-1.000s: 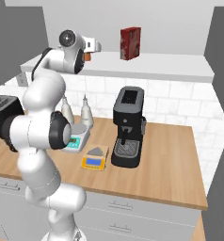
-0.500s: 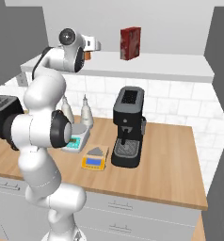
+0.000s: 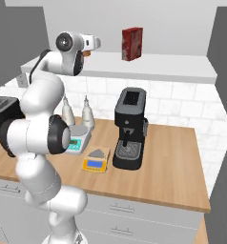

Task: Pick the jam and place it on the digital scale for weighing, and close the cabinet.

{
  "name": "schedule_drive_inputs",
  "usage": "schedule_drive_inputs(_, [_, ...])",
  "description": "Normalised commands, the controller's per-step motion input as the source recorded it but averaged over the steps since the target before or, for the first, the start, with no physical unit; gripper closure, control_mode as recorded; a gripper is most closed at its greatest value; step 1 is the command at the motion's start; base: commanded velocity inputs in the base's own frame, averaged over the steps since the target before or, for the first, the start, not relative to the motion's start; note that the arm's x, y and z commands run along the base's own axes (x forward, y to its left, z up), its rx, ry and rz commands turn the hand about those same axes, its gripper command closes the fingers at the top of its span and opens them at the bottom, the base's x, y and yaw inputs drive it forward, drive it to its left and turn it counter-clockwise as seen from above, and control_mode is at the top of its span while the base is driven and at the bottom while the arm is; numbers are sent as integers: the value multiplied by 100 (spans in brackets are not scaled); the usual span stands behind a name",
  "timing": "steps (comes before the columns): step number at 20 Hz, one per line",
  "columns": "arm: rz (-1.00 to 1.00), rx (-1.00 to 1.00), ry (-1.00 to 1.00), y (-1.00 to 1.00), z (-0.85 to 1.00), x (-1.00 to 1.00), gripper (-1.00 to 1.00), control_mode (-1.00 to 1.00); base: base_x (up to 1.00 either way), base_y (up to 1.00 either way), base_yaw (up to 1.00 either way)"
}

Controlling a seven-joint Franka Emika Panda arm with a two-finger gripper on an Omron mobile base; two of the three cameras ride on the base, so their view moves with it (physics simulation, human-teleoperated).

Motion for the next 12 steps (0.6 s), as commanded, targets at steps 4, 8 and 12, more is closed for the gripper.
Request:
schedule_drive_inputs(4, [-4, 2, -32, 0, 11, -63, 100, -100, 0, 0, 0])
schedule_drive_inputs(8, [-11, 2, -24, 0, 42, -90, 100, -100, 0, 0, 0])
schedule_drive_inputs(12, [-18, 1, 16, -3, 56, -95, 100, -100, 0, 0, 0])
